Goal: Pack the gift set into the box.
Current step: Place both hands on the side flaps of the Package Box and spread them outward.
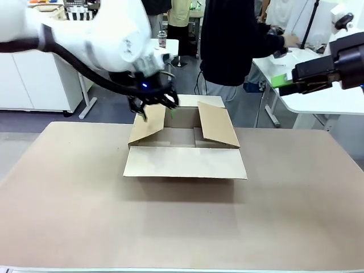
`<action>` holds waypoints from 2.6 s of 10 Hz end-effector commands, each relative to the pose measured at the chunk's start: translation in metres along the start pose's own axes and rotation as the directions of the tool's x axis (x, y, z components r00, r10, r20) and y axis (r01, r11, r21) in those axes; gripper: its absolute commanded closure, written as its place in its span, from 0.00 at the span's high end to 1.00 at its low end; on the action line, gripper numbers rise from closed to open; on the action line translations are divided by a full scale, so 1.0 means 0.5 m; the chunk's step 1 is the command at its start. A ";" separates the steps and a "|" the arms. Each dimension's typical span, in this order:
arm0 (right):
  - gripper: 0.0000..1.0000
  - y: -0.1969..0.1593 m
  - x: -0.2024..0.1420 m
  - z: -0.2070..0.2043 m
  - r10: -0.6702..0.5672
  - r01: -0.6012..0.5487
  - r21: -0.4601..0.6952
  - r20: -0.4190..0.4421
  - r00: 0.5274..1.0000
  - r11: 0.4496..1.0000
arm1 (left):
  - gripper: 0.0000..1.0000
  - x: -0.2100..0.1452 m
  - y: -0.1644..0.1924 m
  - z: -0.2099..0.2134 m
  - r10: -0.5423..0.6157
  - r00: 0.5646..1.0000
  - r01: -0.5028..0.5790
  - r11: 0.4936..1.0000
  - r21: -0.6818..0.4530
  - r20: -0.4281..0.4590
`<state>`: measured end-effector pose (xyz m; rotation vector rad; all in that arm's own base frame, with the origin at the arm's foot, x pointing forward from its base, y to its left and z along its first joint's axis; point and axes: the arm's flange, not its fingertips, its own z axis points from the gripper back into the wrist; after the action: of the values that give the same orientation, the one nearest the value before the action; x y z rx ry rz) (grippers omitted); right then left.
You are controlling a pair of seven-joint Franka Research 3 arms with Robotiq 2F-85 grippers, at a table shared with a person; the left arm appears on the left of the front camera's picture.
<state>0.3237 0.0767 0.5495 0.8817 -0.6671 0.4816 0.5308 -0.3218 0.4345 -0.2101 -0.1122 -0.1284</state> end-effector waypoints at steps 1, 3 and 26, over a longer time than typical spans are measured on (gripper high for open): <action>1.00 -0.004 0.003 -0.006 0.019 -0.020 0.019 0.023 1.000 1.000 | 1.00 0.075 -0.025 -0.015 -0.061 0.995 0.063 0.998 0.027 -0.076; 1.00 -0.004 0.003 -0.006 0.019 -0.020 0.019 0.023 1.000 1.000 | 1.00 0.097 -0.044 -0.020 -0.069 0.992 0.080 0.992 0.095 -0.107; 1.00 -0.004 0.003 -0.006 0.019 -0.020 0.019 0.023 1.000 1.000 | 1.00 0.019 0.205 0.134 0.289 0.957 -0.249 0.774 0.582 0.027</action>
<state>0.3241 0.0758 0.5501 0.8812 -0.6673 0.4803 0.5643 -0.2220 0.4928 0.4567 -0.0505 0.1622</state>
